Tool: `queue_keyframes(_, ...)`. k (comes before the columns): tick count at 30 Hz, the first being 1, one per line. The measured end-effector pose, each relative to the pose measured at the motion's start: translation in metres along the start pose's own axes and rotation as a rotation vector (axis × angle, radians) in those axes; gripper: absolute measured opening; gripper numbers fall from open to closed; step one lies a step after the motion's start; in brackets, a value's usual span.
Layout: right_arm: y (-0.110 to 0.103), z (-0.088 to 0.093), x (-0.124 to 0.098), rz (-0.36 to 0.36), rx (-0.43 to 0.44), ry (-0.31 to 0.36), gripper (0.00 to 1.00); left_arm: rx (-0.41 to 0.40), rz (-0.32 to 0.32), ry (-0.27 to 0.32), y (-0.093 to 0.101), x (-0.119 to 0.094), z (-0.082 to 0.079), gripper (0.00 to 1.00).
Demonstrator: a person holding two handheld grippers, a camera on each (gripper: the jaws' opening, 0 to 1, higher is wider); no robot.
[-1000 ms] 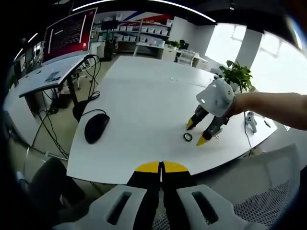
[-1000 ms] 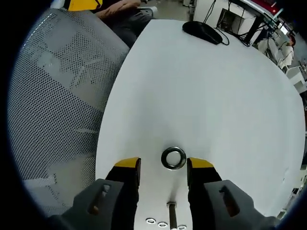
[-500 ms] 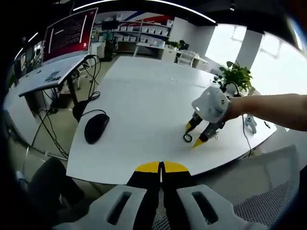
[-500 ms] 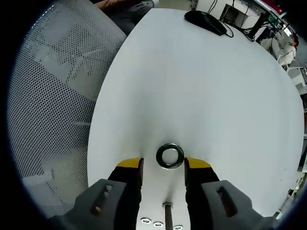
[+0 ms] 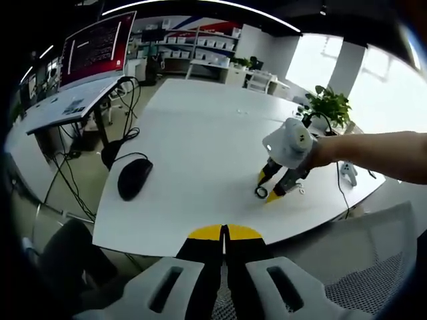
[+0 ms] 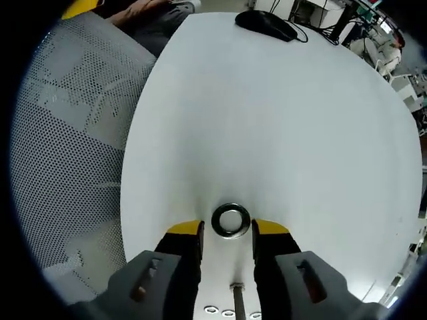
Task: Place the washer onto the threaded stud by aligning its center hole with the stud, sliding it down to the base, and recovering from edge contact or off-axis alignment until the washer reaches the visible bottom stop.
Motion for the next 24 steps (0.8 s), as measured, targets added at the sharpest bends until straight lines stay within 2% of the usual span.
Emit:
queue_keyframes(1,0.0001,-0.0015,0.0003,0.01,0.045,0.02,0.28,-0.001,0.0,0.002,-0.0001,0.0,-0.0001,0.0)
queue_keyframes(2,0.0002,-0.0019,0.0002,0.01,0.041,0.024,0.25,-0.001,0.0,0.002,0.0,-0.0001,-0.0001,0.0)
queue_keyframes(14,-0.002,-0.0046,-0.0001,0.025,0.037,-0.024,0.25,-0.004,-0.003,0.005,0.0001,-0.0008,0.0004,0.0)
queue_keyframes(24,-0.0017,-0.0041,0.0001,0.027,0.056,-0.022,0.26,-0.003,-0.001,0.006,0.0001,-0.0007,0.0001,0.0)
Point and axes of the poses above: the point that each gripper's makers call its tool centre point, and the gripper's own axes: x roughly forward along the fingers, y roughly to its right, z roughly out of its underside, the point moved 6 cm from there along -x, roughly backward along the fingers, and after that the axes turned 2 degrees about -x, right-handed, at the moved point
